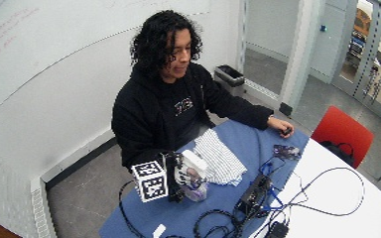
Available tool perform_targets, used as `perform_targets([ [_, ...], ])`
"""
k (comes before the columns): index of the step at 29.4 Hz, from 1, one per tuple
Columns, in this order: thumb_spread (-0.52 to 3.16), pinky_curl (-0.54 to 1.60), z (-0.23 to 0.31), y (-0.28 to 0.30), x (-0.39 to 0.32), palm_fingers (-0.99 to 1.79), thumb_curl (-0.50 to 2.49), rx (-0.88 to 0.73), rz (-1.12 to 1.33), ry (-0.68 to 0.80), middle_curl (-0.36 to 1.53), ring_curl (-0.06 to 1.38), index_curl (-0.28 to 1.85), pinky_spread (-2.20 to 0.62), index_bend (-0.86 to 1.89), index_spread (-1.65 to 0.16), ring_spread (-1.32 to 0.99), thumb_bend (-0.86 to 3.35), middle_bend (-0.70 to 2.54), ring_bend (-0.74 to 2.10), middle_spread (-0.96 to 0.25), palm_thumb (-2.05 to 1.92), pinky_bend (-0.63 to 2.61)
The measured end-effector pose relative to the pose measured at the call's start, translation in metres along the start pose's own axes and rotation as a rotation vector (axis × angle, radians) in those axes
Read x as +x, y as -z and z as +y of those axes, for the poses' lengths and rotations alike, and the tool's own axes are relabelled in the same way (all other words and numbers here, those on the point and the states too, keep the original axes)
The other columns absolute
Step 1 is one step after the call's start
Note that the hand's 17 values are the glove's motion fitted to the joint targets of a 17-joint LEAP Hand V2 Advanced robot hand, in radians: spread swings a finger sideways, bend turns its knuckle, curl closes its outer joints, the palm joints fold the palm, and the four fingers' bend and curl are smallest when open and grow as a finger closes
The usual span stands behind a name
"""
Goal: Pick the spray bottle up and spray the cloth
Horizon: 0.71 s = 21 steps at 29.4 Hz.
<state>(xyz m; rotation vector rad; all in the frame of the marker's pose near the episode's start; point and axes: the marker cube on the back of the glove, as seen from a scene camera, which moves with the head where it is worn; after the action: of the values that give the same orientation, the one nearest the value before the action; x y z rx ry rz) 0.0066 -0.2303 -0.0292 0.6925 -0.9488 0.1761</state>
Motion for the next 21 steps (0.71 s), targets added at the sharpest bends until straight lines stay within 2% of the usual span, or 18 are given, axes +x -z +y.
perform_targets([
  [10, 0.35, 0.45, 0.007, 0.011, -0.015, 1.29, 0.70, -0.099, -0.032, -0.015, 0.55, 0.51, 0.46, -0.30, 0.20, -0.26, -0.23, -0.02, 0.51, 0.73, -0.19, 1.10, 0.52],
  [15, 0.33, 0.44, 0.012, 0.018, -0.054, 1.29, 0.71, -0.310, 0.068, -0.014, 0.55, 0.51, 0.49, -0.30, 0.21, -0.26, -0.24, -0.02, 0.50, 0.71, -0.19, 1.09, 0.51],
  [21, 0.31, 0.44, 0.012, 0.007, -0.083, 1.29, 0.73, -0.598, 0.190, -0.092, 0.56, 0.51, 0.51, -0.29, 0.20, -0.26, -0.24, -0.02, 0.50, 0.71, -0.18, 1.08, 0.50],
])
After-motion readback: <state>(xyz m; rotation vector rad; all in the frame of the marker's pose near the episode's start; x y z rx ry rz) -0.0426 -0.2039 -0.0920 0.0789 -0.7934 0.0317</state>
